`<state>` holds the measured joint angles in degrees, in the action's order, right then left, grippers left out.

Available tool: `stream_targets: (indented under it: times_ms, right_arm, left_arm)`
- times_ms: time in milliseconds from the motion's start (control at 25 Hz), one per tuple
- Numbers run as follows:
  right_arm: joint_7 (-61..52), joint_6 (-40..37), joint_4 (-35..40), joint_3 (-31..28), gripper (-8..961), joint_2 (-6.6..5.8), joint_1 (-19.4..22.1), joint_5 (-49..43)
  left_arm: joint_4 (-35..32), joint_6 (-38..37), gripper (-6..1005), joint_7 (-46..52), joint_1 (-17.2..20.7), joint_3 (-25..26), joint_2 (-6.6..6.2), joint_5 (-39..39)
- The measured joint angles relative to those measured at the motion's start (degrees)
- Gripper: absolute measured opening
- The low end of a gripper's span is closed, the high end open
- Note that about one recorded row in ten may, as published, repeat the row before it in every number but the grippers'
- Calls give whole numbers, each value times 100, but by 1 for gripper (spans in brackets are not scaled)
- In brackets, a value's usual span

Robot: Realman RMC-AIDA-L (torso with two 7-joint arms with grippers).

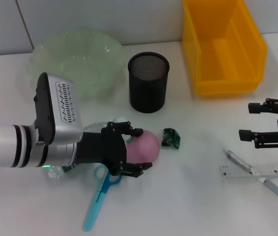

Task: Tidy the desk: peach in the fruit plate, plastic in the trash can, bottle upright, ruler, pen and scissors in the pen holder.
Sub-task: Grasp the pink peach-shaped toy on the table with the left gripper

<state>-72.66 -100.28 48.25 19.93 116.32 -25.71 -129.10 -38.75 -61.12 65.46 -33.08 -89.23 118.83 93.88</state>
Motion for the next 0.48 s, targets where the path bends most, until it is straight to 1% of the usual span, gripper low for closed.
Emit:
stream_targets:
  times_ms: [480]
  right_arm:
    - [10,-24,0,2,831,5,7,6]
  left_arm:
    - [15,211,821,-2,-72,-18,-1,7]
